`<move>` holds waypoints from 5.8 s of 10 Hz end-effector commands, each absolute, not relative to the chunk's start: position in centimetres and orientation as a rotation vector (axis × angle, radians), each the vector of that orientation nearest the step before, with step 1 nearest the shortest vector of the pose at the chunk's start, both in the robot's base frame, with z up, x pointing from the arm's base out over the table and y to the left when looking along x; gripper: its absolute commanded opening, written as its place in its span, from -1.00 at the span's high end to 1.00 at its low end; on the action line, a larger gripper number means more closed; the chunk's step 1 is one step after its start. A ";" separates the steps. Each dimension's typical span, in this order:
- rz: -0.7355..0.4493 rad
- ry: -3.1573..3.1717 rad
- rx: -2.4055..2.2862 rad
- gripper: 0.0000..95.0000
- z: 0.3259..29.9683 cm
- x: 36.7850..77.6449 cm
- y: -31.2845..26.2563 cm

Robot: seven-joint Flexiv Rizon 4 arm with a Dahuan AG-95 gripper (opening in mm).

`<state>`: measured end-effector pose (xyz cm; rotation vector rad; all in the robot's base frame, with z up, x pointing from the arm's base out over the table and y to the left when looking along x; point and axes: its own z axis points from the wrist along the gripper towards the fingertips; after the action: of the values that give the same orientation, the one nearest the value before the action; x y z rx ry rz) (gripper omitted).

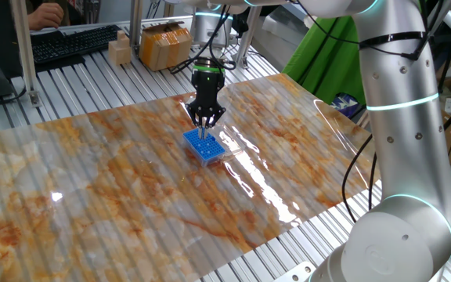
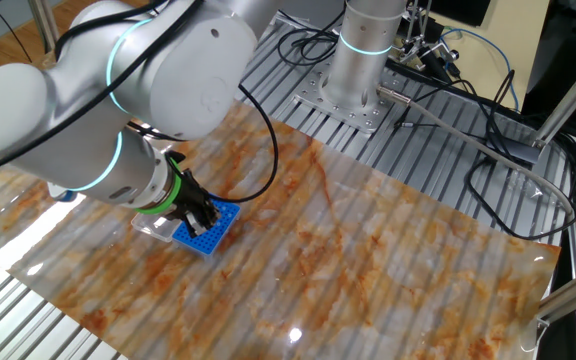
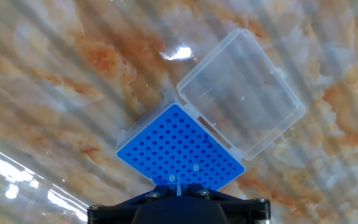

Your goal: Insert a small pipette tip into the holder for small pipette tips

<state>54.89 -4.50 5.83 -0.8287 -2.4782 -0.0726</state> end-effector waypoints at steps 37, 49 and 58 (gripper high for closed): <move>-0.299 -2.351 -0.832 1.00 5.4 53.6 -5.4; -0.331 -2.332 -0.832 1.00 5.1 53.4 -6.0; -0.354 -2.314 -0.846 1.00 5.3 53.2 -6.0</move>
<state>53.21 -5.96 5.23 -0.8464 -2.3145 -0.3532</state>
